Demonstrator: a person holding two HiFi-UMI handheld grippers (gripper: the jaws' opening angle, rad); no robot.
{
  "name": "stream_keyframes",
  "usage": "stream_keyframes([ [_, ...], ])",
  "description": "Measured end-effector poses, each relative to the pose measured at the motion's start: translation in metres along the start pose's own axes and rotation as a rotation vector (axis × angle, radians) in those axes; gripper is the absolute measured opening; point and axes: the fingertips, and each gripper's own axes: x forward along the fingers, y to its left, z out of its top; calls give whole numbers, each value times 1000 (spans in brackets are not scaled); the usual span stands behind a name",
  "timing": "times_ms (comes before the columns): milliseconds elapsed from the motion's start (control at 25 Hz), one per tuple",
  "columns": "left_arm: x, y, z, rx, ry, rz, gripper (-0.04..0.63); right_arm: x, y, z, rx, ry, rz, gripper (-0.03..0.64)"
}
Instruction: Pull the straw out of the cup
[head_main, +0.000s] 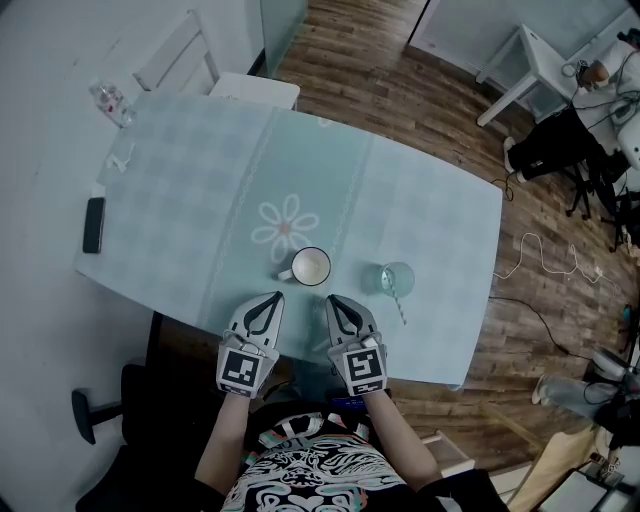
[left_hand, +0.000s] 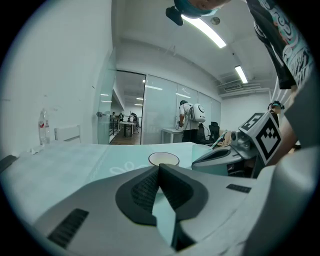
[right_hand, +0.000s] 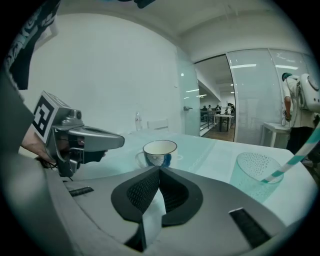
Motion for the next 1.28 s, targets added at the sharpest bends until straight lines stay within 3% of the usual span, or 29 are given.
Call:
stream_keyframes([
  [440,-8,-28,17,33,-48,-10,9,-43,3,14,19,-88,32,31],
  [880,-25,-46,36,56,-93,6,9,-83,-5,44,34,-182,-12,28],
  [1280,-36,-47,49,80,-122,36,9,-98,-6,42,39,-172,-49,28],
])
